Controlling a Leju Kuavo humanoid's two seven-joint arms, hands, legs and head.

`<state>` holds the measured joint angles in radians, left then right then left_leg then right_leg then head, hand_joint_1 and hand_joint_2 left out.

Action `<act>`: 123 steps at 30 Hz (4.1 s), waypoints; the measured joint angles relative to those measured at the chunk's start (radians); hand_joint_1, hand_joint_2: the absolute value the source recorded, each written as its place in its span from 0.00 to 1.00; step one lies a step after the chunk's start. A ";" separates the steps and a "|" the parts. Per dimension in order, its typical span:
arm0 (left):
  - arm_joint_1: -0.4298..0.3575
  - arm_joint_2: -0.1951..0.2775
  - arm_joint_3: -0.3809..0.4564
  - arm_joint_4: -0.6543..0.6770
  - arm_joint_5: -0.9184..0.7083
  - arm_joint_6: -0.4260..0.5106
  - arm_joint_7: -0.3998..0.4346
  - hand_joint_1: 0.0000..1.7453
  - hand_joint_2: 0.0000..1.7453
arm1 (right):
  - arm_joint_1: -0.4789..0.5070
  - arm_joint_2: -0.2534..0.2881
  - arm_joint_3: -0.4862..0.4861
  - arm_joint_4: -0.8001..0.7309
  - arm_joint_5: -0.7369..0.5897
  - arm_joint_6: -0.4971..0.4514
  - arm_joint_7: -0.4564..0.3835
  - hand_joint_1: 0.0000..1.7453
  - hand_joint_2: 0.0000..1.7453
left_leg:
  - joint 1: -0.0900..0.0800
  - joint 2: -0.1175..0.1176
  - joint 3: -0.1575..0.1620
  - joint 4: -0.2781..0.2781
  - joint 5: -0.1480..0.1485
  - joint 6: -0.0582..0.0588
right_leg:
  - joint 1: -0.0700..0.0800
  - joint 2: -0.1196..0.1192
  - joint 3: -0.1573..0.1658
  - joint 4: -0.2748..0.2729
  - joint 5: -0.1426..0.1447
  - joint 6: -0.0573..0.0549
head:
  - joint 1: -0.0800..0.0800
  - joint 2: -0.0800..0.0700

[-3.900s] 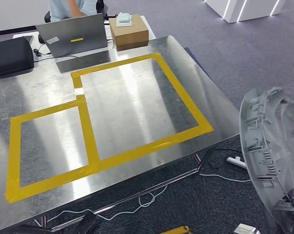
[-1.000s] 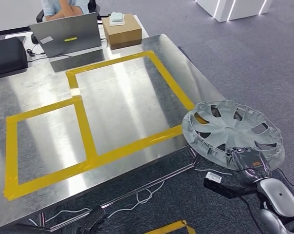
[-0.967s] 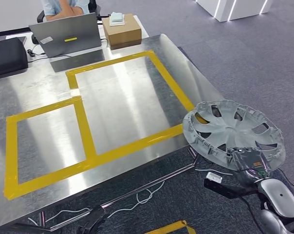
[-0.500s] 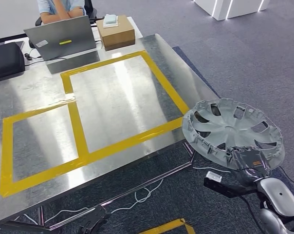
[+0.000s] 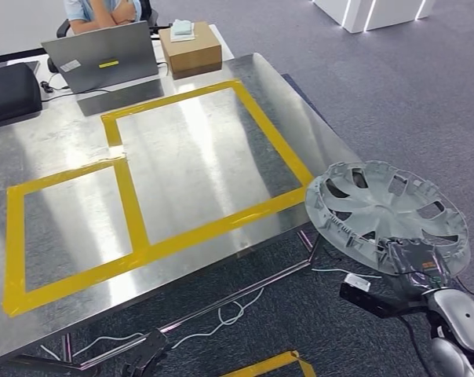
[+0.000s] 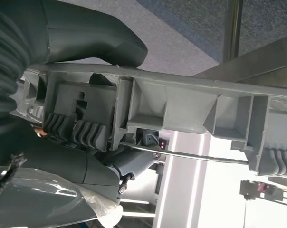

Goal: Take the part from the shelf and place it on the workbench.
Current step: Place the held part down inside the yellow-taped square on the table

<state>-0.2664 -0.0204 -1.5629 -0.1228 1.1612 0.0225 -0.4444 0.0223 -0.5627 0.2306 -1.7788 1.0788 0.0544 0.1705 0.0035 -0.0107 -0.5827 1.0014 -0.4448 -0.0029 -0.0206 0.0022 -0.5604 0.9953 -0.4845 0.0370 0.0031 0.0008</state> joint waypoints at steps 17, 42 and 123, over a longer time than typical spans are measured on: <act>0.000 0.002 0.000 0.000 0.001 0.003 0.002 0.00 1.00 | 0.012 -0.001 -0.017 -0.006 -0.005 0.004 0.000 1.00 1.00 | -0.004 0.000 -0.005 0.005 0.000 0.009 | -0.006 -0.002 0.001 -0.007 0.007 0.012 | -0.001 0.000; 0.004 0.001 0.000 -0.001 0.001 0.003 0.003 0.00 1.00 | 0.032 -0.015 -0.036 -0.020 -0.010 0.004 0.006 1.00 1.00 | 0.013 0.006 -0.130 0.291 -0.116 0.005 | -0.005 -0.007 0.003 0.029 -0.030 -0.001 | -0.009 0.000; -0.003 -0.008 0.000 -0.002 -0.001 0.021 0.018 0.00 1.00 | 0.071 -0.035 -0.088 -0.031 -0.011 0.017 0.008 1.00 1.00 | -0.018 -0.022 0.014 0.012 -0.033 0.047 | -0.002 0.020 -0.017 0.026 -0.009 0.013 | -0.005 0.000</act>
<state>-0.2694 -0.0283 -1.5629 -0.1244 1.1601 0.0431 -0.4260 0.0935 -0.5982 0.1423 -1.8101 1.0676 0.0711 0.1789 -0.0146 -0.0327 -0.5688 1.0131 -0.4782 0.0437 -0.0227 0.0218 -0.5778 1.0216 -0.4939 0.0505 -0.0023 0.0008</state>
